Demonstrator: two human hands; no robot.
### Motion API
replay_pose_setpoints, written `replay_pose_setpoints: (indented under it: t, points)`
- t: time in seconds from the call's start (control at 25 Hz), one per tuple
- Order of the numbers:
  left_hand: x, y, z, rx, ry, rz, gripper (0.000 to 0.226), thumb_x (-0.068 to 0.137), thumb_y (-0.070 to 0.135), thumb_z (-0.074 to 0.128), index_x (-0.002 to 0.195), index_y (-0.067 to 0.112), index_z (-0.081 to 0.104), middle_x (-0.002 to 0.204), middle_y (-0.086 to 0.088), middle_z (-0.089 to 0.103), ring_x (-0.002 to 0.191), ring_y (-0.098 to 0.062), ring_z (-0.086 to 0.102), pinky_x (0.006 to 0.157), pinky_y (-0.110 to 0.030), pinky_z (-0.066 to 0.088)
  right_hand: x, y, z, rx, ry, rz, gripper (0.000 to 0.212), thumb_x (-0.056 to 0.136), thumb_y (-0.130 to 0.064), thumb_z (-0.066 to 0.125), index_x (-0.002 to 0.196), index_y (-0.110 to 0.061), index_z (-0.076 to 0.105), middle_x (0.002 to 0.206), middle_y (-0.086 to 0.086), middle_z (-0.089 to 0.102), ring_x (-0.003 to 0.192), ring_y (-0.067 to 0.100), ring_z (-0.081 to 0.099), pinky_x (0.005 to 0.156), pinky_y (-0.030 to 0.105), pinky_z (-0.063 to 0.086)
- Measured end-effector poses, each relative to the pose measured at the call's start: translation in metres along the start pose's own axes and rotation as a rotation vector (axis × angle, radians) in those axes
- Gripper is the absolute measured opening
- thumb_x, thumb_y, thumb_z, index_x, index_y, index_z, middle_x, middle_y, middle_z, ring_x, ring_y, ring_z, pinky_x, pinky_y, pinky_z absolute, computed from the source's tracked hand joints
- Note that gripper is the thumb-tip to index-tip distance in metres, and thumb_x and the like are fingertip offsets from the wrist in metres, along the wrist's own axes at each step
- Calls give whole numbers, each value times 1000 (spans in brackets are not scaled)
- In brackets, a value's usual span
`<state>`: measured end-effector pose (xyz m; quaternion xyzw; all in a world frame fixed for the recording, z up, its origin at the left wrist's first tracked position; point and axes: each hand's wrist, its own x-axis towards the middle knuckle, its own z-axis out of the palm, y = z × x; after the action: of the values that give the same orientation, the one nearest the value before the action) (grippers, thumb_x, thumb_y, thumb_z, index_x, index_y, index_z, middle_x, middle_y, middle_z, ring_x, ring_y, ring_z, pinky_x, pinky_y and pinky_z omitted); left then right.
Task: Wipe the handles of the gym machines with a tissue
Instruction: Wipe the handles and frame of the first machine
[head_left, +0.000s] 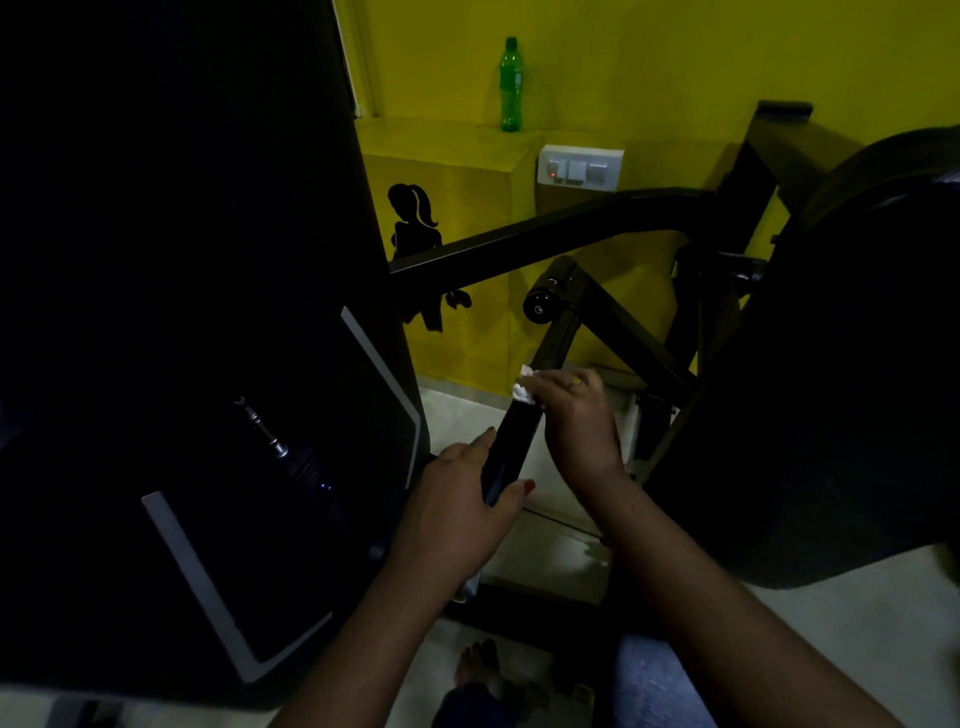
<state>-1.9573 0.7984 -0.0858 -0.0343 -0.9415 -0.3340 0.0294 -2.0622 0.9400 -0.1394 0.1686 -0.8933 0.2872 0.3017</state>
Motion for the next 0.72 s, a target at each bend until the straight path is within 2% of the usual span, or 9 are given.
replay_pose_setpoints:
  t: [0.12,0.2,0.28,0.32,0.4,0.52,0.56,0.64,0.72]
  points:
    - [0,0,-1,-8,73,106,40,91,30,61,130,21,59,116,2,59,103,-14,58,88,-29,49,-28,-18,0,101,91,107,31,83,-7,55,106,-13,74,107,6,69,97,24,55,79,16,39]
    - [4,0,0,-7,61,128,35,93,24,56,128,24,61,110,2,60,97,-12,58,86,-29,49,-56,-30,-6,166,130,43,34,83,-1,56,112,-10,71,112,6,67,104,20,55,90,10,33]
    - [13,2,2,17,49,130,32,93,19,52,124,21,63,105,-1,60,92,-14,58,82,-31,49,-54,-22,-2,135,132,11,30,88,-4,56,114,-10,71,108,8,67,99,22,56,89,13,34]
    - [20,2,5,31,47,123,31,93,16,52,121,18,64,103,-4,60,91,-17,58,81,-32,49,-41,-14,4,125,129,66,27,90,-7,57,113,-11,71,104,8,68,96,23,57,85,16,38]
    - [33,3,10,44,58,105,27,92,12,53,114,12,68,98,-7,61,90,-21,58,77,-30,46,-13,-1,14,176,145,300,24,90,-7,62,112,-12,72,103,9,69,95,22,60,81,23,48]
    - [43,4,15,12,95,63,24,92,12,55,110,11,71,96,-9,61,88,-21,58,75,-29,46,-8,-3,21,400,227,646,26,90,-8,61,112,-16,72,106,1,72,97,8,65,82,10,48]
    - [43,4,16,15,103,65,23,92,14,55,110,13,71,96,-9,61,87,-20,58,74,-27,45,-19,-14,22,498,252,780,24,92,-12,61,112,-18,72,103,-3,73,94,6,67,82,14,51]
    - [43,5,17,27,118,81,23,93,15,55,109,15,71,96,-7,62,86,-18,58,73,-23,43,-40,-43,18,835,304,1030,22,94,-13,59,112,-17,71,96,-1,74,84,10,70,77,27,56]
    - [43,6,19,18,132,85,23,93,15,55,109,16,72,97,-7,62,86,-18,59,74,-23,44,-44,-51,20,1229,370,1295,19,94,-6,57,108,-11,70,91,7,73,74,14,68,66,26,55]
